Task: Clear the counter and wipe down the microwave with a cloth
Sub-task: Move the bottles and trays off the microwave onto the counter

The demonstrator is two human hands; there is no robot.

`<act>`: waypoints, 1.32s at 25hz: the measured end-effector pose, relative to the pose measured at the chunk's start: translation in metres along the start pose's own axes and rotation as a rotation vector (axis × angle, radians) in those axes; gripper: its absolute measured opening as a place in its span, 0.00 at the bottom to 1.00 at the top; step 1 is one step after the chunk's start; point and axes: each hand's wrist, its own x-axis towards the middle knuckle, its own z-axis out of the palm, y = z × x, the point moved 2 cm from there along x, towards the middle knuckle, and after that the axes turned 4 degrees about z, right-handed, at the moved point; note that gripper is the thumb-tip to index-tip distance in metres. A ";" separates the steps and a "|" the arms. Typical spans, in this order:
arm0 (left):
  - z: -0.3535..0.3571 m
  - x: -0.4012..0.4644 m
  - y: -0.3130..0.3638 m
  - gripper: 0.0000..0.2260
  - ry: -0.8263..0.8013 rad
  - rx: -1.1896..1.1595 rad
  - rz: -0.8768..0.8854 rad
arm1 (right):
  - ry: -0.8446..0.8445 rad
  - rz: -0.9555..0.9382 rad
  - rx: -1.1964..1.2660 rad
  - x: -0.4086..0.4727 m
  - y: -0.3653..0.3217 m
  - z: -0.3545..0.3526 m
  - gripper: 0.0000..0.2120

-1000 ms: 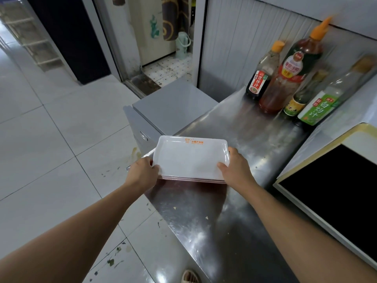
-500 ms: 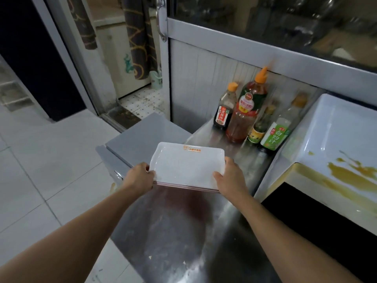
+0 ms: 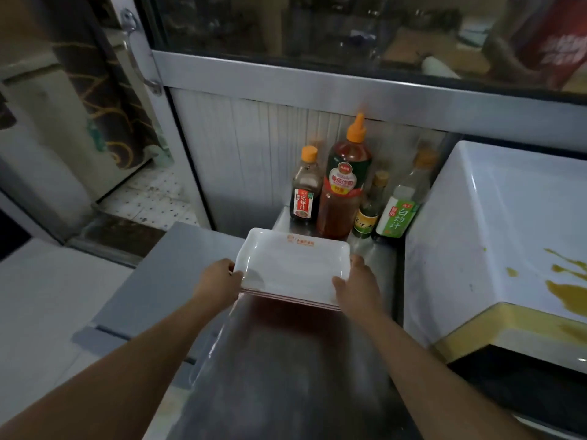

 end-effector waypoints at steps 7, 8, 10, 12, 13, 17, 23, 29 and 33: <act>0.022 0.075 -0.005 0.08 -0.086 0.029 0.103 | 0.055 0.145 0.023 0.041 -0.004 0.031 0.23; 0.024 0.080 -0.006 0.08 -0.090 0.030 0.117 | 0.058 0.151 0.022 0.044 -0.003 0.033 0.23; 0.027 0.090 -0.007 0.08 -0.098 0.017 0.135 | 0.068 0.158 0.015 0.051 -0.003 0.037 0.23; 0.031 0.096 -0.008 0.09 -0.118 -0.005 0.152 | 0.090 0.169 0.005 0.055 -0.001 0.041 0.22; 0.033 0.098 -0.008 0.09 -0.122 -0.014 0.155 | 0.102 0.174 0.002 0.056 -0.001 0.043 0.22; 0.037 0.101 -0.009 0.09 -0.122 -0.044 0.155 | 0.124 0.200 0.019 0.059 -0.001 0.048 0.22; 0.034 0.102 -0.008 0.09 -0.174 -0.075 0.151 | 0.108 0.238 -0.043 0.059 -0.002 0.050 0.23; 0.020 0.089 0.003 0.19 -0.293 0.100 0.185 | 0.057 0.199 -0.158 0.046 -0.016 0.030 0.25; -0.006 0.070 0.019 0.25 -0.285 0.292 0.271 | -0.025 0.107 -0.276 0.020 -0.034 0.008 0.28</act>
